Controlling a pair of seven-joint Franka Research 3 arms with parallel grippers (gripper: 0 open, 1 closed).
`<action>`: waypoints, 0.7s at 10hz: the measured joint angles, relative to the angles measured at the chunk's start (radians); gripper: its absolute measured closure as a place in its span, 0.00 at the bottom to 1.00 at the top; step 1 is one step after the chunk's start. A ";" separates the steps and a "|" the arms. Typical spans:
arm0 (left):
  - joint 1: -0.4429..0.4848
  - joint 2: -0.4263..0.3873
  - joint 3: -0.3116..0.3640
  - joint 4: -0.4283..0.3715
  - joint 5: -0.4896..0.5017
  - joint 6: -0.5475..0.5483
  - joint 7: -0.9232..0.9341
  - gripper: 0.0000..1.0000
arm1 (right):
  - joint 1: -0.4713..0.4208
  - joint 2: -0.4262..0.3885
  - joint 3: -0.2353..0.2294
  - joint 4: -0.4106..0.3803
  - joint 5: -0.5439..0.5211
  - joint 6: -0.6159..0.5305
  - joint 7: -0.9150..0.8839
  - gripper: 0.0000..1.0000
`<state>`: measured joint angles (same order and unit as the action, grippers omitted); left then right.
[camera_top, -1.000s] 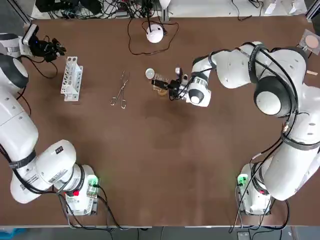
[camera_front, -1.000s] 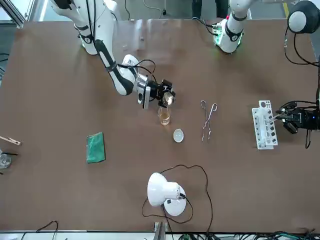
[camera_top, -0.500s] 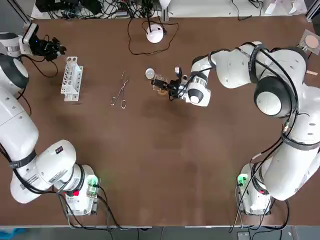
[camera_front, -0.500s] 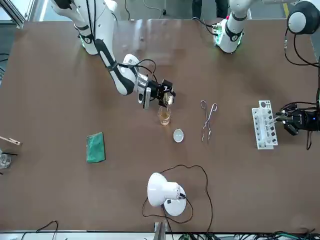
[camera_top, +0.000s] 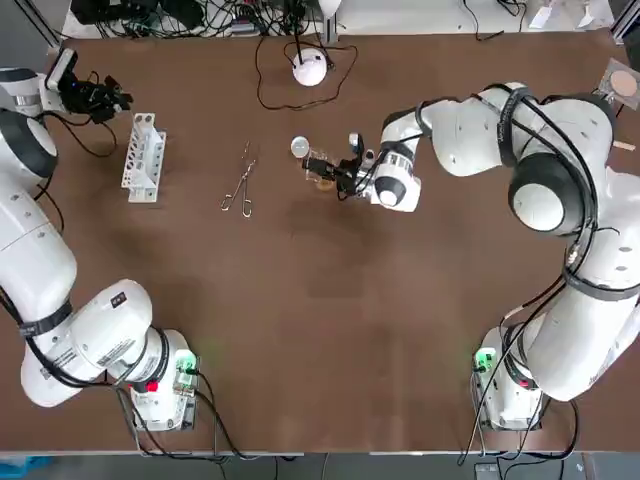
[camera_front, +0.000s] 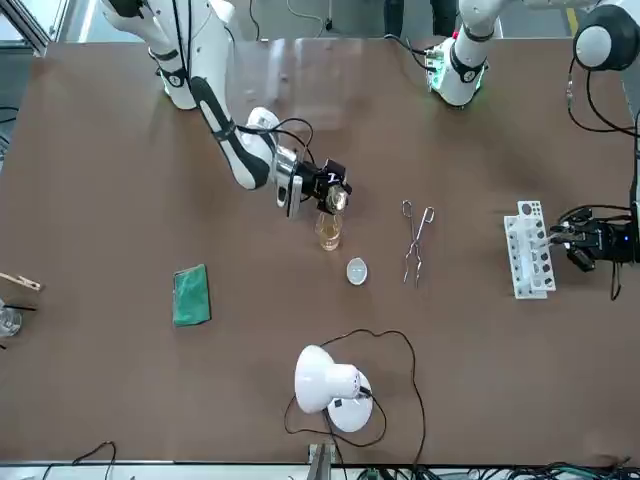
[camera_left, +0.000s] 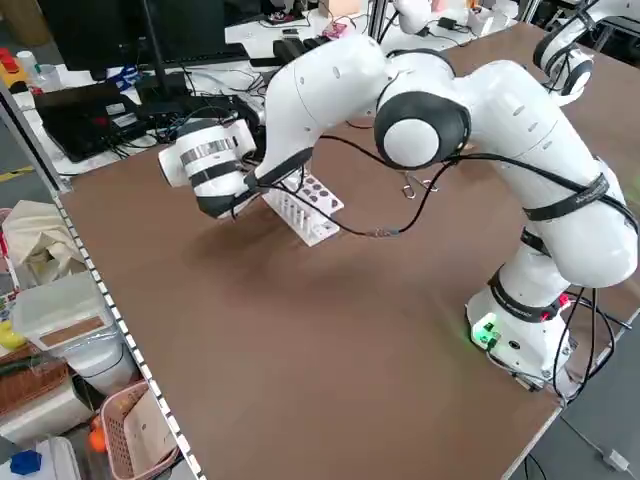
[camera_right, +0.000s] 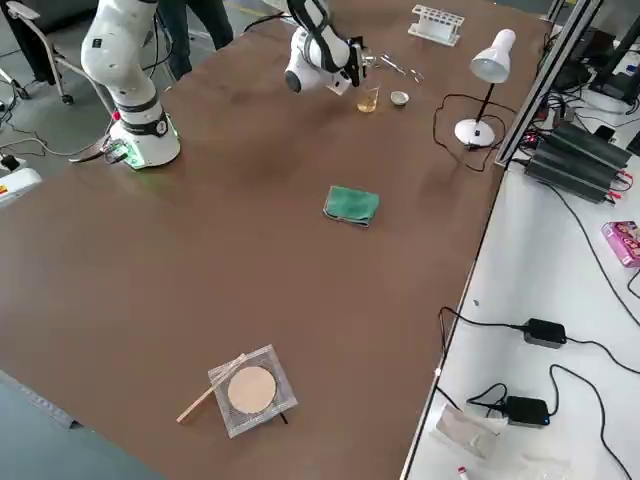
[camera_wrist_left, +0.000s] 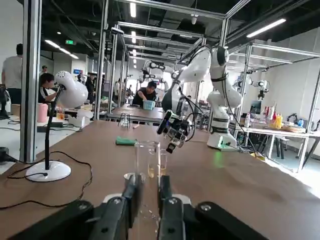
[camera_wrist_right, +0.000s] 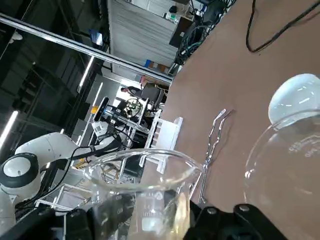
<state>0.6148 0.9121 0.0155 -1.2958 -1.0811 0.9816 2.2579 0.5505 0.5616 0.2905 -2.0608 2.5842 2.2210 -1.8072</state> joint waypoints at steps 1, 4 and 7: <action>0.005 0.000 0.000 0.000 0.000 0.000 0.001 0.78 | 0.000 -0.004 0.000 0.001 0.000 0.011 0.012 0.62; 0.006 0.001 -0.010 -0.014 0.000 -0.003 0.001 0.78 | 0.000 -0.008 0.000 0.005 0.000 0.019 0.037 0.62; 0.007 0.001 -0.013 -0.030 0.000 -0.004 0.002 0.78 | 0.000 -0.013 0.001 0.009 0.000 0.019 0.098 0.62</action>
<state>0.6214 0.9128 0.0026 -1.3256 -1.0811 0.9776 2.2602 0.5505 0.5488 0.2910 -2.0519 2.5845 2.2403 -1.7091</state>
